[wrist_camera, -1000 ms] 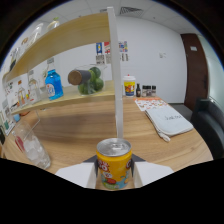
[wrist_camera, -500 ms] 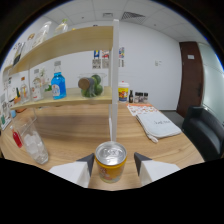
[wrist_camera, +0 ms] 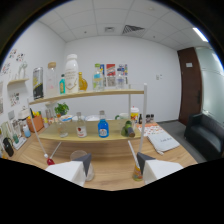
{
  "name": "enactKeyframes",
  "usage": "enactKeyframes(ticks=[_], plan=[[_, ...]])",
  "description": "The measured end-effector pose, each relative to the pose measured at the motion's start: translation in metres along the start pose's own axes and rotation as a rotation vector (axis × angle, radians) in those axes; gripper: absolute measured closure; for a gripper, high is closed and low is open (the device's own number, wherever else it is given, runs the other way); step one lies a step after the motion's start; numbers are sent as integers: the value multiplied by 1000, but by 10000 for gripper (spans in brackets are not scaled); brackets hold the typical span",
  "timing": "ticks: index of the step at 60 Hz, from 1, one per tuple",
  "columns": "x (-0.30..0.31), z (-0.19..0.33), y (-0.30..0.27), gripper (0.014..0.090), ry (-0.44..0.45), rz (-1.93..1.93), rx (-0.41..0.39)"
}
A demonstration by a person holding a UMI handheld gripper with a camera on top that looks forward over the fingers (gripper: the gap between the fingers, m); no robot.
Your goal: Make me a cup of Vodka Sunrise.
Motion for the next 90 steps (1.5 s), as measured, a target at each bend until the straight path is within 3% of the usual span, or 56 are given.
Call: enactKeyframes(ticks=[20, 36, 48, 61, 75, 90], plan=[[-119, 12, 1, 190, -111, 21, -6], [-195, 90, -39, 200, -132, 17, 37], [-214, 155, -33, 321, -92, -8, 12], [-218, 185, -22, 668, -77, -28, -18], [-222, 183, -22, 690, -88, -54, -26], [-220, 141, -48, 697, -104, -19, 68]])
